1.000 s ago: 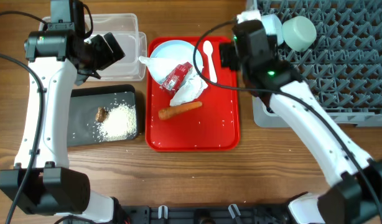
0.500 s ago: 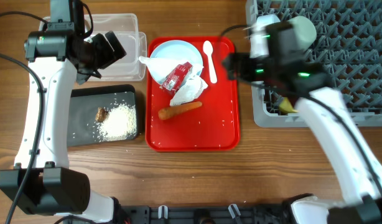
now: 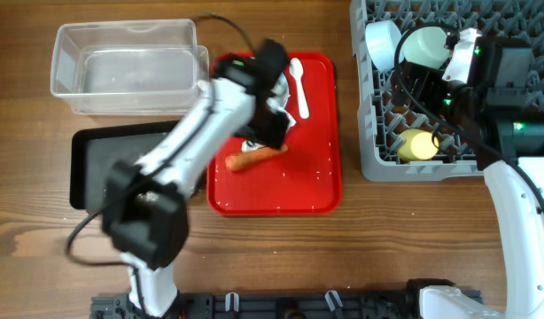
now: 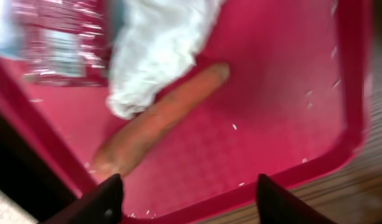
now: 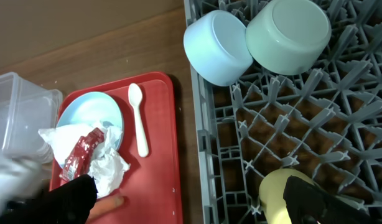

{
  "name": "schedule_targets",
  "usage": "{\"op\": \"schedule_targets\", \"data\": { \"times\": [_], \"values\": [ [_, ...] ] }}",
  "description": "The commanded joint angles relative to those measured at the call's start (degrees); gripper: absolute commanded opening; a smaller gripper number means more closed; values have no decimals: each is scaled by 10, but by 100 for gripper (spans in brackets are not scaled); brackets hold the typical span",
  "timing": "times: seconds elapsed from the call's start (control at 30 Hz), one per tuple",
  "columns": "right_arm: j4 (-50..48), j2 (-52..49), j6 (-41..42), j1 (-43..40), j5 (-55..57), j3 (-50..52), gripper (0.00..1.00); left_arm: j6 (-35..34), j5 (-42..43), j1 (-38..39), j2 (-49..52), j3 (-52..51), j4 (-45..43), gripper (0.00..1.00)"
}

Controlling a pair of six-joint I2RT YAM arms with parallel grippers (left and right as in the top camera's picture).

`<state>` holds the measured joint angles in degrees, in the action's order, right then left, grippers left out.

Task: Sort waste into correct bins and load items into the dishwasher rack
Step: 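Reach the left gripper to the carrot on the red tray and grasp it, then move the carrot over the black tray and release it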

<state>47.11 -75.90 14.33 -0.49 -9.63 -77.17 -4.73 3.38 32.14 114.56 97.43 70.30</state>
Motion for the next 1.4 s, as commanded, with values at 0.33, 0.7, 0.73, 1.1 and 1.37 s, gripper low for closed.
{"op": "schedule_targets", "data": {
  "times": [0.33, 0.7, 0.73, 1.1, 1.37],
  "values": [
    [14, -4, 7, -1, 2, -1, 100, 89, -54, -22, 85, -22, -50, 70],
    [14, -5, 9, -1, 2, -1, 100, 148, 11, -30, 86, -109, -73, 49],
    [14, -5, 9, -1, 2, -1, 100, 148, 24, -30, 86, -110, -73, 41],
    [9, -5, 9, -1, 2, -1, 100, 103, 30, -30, 83, -108, -35, 4],
    [-2, -5, 9, -1, 2, -1, 100, 103, 32, -32, 40, -41, 66, 4]
  ]
}}
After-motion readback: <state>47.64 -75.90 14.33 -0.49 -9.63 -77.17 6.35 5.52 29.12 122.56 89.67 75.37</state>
